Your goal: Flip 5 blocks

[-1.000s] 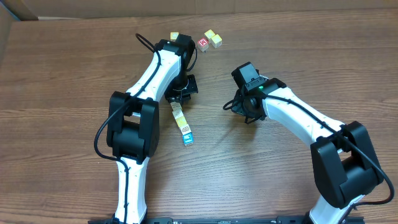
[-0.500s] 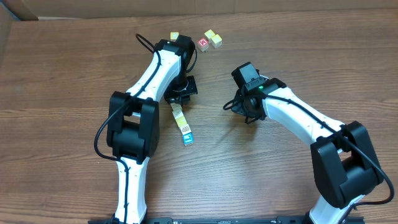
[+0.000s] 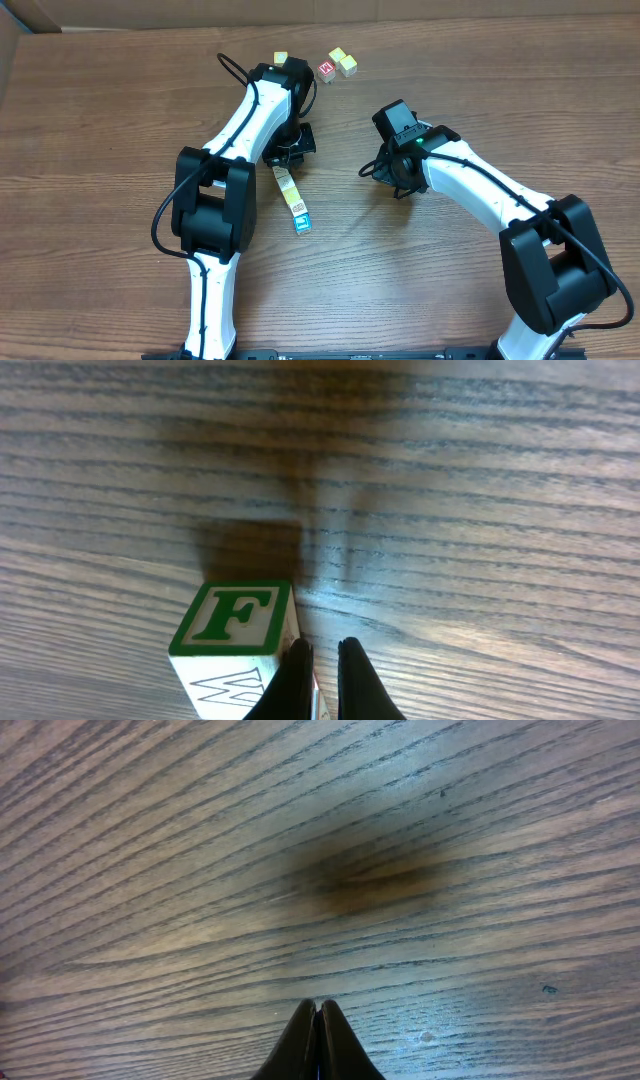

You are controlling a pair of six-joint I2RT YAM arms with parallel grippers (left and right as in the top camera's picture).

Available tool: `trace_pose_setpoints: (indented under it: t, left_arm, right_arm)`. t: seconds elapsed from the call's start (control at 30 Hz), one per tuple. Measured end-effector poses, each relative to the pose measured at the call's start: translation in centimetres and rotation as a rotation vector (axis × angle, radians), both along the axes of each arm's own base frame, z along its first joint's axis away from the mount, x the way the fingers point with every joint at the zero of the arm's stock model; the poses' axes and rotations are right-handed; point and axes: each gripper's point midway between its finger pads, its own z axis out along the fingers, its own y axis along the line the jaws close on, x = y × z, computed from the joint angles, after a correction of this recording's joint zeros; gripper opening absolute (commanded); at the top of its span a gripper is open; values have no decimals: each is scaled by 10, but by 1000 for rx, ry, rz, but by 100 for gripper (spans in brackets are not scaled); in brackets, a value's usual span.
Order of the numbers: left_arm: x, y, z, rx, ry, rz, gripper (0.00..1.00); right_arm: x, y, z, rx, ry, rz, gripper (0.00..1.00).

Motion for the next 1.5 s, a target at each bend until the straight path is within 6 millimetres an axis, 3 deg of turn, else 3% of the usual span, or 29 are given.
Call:
trace_pose_setpoints:
  t: [0.23, 0.4, 0.57, 0.7, 0.8, 0.9, 1.0, 1.03, 1.13, 1.27, 1.5]
  left_arm:
    - [7, -1, 7, -22, -16, 10, 4]
    - [30, 1, 43, -59, -85, 36, 4]
    - [36, 25, 77, -40, -96, 84, 4]
    - [25, 52, 85, 6, -46, 126, 4]
    - [12, 70, 86, 32, 13, 148, 5]
    - [10, 82, 88, 43, 26, 165, 4]
    - [8, 87, 94, 46, 17, 168, 7]
    - [8, 87, 99, 44, 4, 169, 11]
    - [7, 90, 121, 33, -48, 162, 96]
    - [7, 92, 144, 22, -117, 166, 100]
    - [9, 92, 145, 20, -130, 169, 100]
  right_arm:
    - [0, 0, 0, -1, 1, 0, 4]
    - [0, 0, 0, -1, 0, 0, 4]
    - [0, 0, 0, -1, 1, 1, 9]
    - [-2, -1, -1, -6, 8, 5, 18]
    - [-2, -2, -1, -17, 8, 36, 36]
    - [-6, -8, 2, -52, 34, 100, 66]
    - [-3, -15, 15, -76, 46, 153, 86]
    - [2, -17, 22, -81, 39, 173, 98]
    - [18, -20, 40, -91, -5, 226, 100]
    - [29, -27, 47, -110, -38, 286, 100]
    - [31, -38, 47, -135, -35, 316, 100]
